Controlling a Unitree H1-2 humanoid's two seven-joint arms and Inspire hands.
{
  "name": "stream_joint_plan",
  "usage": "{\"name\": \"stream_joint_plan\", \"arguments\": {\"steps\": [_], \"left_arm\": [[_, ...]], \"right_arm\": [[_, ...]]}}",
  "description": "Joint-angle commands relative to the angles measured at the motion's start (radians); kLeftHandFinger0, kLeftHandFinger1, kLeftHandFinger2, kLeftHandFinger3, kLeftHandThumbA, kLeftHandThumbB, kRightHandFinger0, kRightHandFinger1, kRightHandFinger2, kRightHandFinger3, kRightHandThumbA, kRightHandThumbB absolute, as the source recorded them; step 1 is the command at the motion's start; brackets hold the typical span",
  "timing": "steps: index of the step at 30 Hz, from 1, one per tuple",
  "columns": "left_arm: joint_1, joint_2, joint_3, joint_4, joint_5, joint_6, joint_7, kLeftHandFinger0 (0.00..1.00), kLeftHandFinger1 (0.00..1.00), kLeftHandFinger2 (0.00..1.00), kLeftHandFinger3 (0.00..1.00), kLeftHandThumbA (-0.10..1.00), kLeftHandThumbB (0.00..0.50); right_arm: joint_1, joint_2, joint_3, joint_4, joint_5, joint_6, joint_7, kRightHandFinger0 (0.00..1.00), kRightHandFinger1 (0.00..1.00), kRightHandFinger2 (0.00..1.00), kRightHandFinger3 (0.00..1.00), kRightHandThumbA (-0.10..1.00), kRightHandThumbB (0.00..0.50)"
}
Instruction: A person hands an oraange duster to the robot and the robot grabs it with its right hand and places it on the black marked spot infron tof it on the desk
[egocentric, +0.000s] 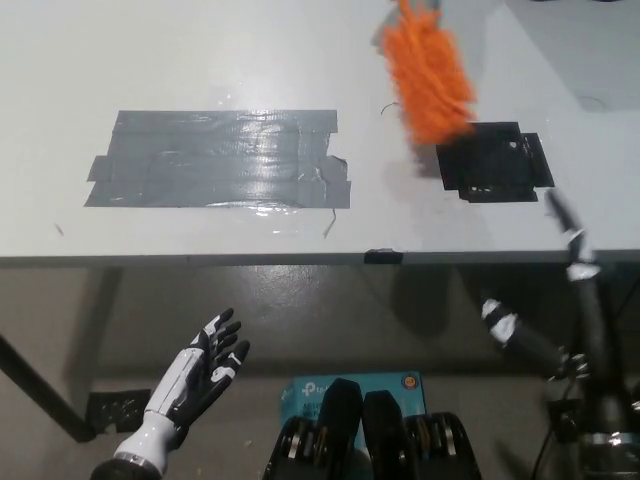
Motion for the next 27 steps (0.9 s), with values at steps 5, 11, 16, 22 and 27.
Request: {"name": "stream_joint_plan", "arguments": {"steps": [5, 11, 16, 22, 27], "left_arm": [[-0.022, 0.034, -0.011, -0.009, 0.043, -0.031, -0.018, 1.00, 1.00, 1.00, 1.00, 0.69, 0.160], [-0.028, 0.036, -0.014, -0.011, 0.060, -0.029, -0.013, 1.00, 1.00, 1.00, 1.00, 0.70, 0.186], [-0.034, 0.035, -0.013, -0.021, 0.054, -0.022, -0.020, 1.00, 1.00, 1.00, 1.00, 0.68, 0.175], [-0.041, 0.039, -0.020, -0.019, 0.081, -0.015, -0.009, 1.00, 1.00, 1.00, 1.00, 0.72, 0.210], [-0.040, 0.040, -0.021, -0.032, 0.085, -0.005, -0.013, 1.00, 1.00, 1.00, 1.00, 0.71, 0.203]], "right_arm": [[-0.347, -0.027, -0.036, -0.183, -0.075, 0.341, 0.171, 1.00, 1.00, 1.00, 1.00, 0.98, 0.291], [-0.586, -0.069, -0.023, 0.045, -0.076, 0.477, 0.222, 1.00, 1.00, 1.00, 1.00, 0.95, 0.309], [-0.721, -0.090, -0.011, 0.234, -0.123, 0.503, 0.224, 1.00, 1.00, 1.00, 1.00, 0.92, 0.310], [-0.849, -0.110, 0.017, 0.471, -0.126, 0.500, 0.188, 1.00, 1.00, 1.00, 1.00, 0.91, 0.315], [-0.948, -0.113, 0.021, 0.710, -0.132, 0.503, 0.159, 1.00, 1.00, 1.00, 1.00, 0.90, 0.333]]}}
